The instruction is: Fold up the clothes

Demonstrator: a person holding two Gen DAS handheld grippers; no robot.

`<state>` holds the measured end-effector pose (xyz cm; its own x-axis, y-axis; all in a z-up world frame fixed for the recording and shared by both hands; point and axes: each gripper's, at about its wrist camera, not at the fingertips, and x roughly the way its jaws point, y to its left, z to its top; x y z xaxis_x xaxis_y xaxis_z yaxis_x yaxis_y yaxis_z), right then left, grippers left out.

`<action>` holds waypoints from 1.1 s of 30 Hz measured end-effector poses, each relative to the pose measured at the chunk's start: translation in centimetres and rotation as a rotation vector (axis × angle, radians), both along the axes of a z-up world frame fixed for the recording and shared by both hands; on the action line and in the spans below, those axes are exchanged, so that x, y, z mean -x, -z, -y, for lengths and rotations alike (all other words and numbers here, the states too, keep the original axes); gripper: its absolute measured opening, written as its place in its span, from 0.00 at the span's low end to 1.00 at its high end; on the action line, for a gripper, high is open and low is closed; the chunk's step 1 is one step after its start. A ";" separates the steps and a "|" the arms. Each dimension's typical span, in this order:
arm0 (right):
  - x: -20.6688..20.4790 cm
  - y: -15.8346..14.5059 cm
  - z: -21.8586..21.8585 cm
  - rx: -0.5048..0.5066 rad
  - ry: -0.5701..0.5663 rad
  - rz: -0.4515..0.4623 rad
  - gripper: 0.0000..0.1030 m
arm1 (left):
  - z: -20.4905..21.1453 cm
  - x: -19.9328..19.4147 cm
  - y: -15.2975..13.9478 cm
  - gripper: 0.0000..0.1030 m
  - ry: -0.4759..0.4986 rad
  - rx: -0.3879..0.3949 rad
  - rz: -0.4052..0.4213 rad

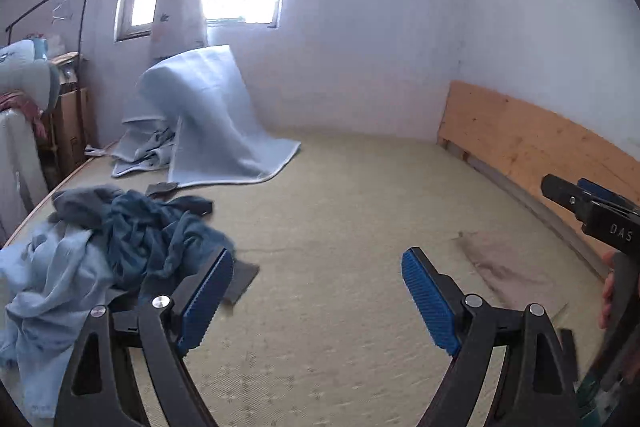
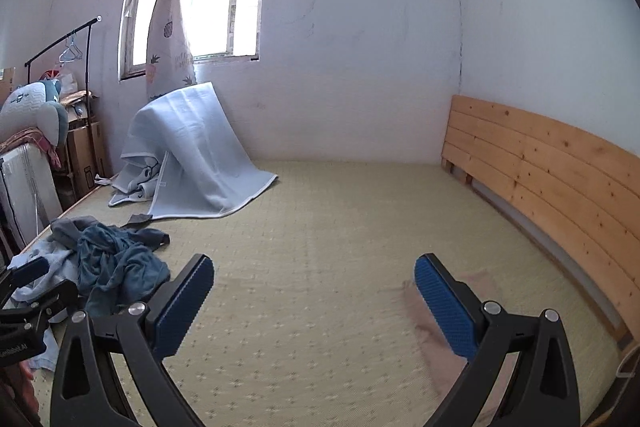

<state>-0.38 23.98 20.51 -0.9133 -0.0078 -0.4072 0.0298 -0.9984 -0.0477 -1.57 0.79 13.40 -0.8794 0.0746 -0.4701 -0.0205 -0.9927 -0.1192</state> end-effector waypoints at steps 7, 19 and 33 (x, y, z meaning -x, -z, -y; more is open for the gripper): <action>1.4 6.5 1.8 -0.028 -0.024 0.046 1.00 | 0.9 1.4 5.0 0.87 -0.047 0.051 0.067; 4.2 16.4 3.0 -0.009 -0.075 0.168 1.00 | 3.3 4.6 10.4 0.87 -0.109 -0.123 0.235; 6.8 20.2 3.2 0.045 -0.060 0.280 1.00 | 0.7 5.4 11.9 0.87 -0.115 0.111 0.204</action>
